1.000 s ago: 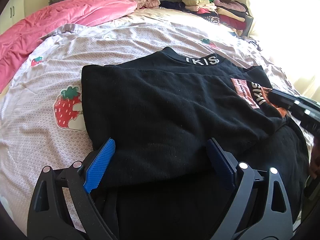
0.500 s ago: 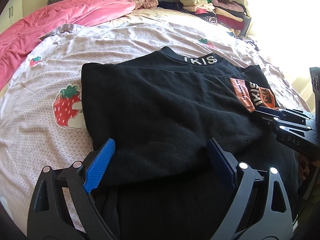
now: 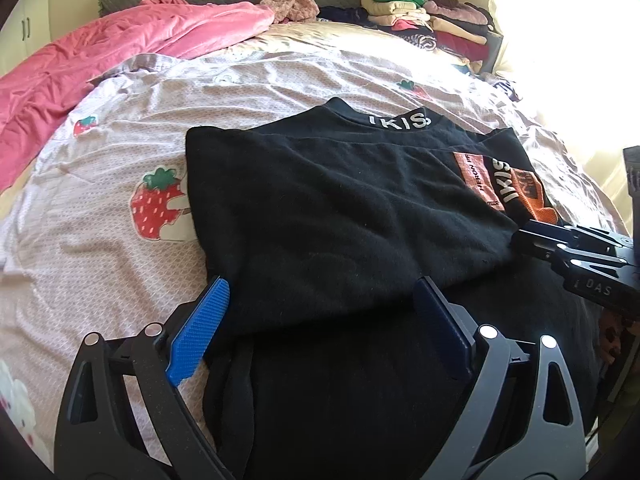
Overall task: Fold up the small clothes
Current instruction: 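Open the right gripper and release the cuff onto the folded shirt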
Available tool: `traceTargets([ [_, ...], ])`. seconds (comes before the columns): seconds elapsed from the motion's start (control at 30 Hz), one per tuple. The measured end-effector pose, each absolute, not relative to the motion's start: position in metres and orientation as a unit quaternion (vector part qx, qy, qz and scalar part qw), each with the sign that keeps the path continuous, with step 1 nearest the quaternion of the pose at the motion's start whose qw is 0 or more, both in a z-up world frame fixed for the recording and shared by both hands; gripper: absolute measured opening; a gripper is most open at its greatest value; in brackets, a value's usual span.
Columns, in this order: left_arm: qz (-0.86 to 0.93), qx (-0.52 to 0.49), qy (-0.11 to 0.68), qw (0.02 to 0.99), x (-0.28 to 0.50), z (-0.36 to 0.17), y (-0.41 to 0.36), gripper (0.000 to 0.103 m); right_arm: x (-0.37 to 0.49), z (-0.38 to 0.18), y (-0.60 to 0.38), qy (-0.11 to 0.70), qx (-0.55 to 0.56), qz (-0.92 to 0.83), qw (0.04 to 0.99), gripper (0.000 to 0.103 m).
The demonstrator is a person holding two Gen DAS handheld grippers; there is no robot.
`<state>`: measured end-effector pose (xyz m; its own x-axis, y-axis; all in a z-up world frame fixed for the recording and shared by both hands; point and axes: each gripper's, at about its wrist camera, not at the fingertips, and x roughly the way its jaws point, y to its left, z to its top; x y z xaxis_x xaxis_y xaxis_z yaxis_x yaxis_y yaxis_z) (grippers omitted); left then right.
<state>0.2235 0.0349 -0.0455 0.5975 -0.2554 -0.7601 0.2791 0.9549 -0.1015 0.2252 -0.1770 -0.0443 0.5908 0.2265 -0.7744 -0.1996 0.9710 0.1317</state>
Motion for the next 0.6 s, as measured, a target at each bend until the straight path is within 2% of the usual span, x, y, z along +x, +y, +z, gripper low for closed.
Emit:
traceTargets([
  [0.1,-0.141,0.011,0.422,0.895,0.219,-0.043,0.038,0.093,0.221,-0.039,-0.175,0.429,0.013,0.123,0.895,0.039],
  [0.23,-0.138,0.001,0.414,0.9,0.21,-0.037,0.044,0.093,0.21,-0.03,-0.179,0.416,0.024,0.128,0.9,0.045],
  [0.3,-0.134,0.003,0.408,0.903,0.205,-0.035,0.045,0.093,0.204,-0.026,-0.183,0.412,0.028,0.125,0.902,0.054],
  [0.43,-0.119,0.013,0.396,0.91,0.194,-0.028,0.049,0.093,0.193,-0.019,-0.189,0.403,0.036,0.12,0.907,0.06],
  [0.6,-0.097,0.008,0.382,0.919,0.186,-0.023,0.059,0.093,0.181,-0.008,-0.196,0.387,0.044,0.109,0.915,0.076],
])
